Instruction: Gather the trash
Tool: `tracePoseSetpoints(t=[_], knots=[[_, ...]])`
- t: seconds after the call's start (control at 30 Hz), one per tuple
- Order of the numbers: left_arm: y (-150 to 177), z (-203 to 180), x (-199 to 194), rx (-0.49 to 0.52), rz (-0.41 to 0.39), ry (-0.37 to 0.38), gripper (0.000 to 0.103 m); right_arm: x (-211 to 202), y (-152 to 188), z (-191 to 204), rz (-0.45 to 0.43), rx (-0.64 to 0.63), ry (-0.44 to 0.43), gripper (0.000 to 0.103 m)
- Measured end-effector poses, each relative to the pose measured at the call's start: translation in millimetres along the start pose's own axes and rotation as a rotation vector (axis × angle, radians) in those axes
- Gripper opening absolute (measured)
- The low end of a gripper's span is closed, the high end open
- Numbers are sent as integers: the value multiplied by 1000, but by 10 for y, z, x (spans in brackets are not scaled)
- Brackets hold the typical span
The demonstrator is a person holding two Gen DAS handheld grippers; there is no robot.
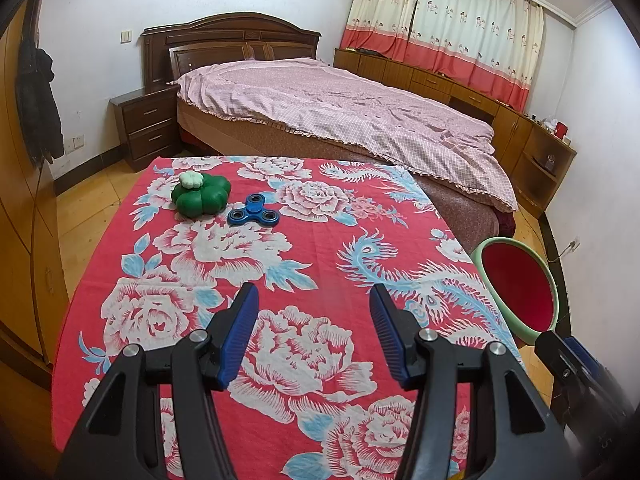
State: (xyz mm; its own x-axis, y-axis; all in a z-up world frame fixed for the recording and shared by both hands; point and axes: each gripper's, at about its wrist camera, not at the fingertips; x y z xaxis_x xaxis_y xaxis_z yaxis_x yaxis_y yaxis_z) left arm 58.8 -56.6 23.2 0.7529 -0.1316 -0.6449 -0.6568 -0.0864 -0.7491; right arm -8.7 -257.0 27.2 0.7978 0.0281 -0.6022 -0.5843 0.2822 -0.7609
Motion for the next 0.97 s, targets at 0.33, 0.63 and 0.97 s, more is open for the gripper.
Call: tracePoseSetpoints(t=[0.33,0.63,0.97], knots=[[-1,-7,-5,1,1,0,58,-5,-6,3,-1,-1,-1,75],[-1,-7,-7,1,1,0,57,-2,-3,4,0,-2,0,75],[-37,16,-4,-5,8,-4,57,0,-12,10,4,-4,0,75]])
Point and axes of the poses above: each gripper's, at about its wrist camera, not at the fingertips, and x roughly the way its jaws point, z to its left, y to its underside, and after that the axes turned 1 degree about -z, right-handed
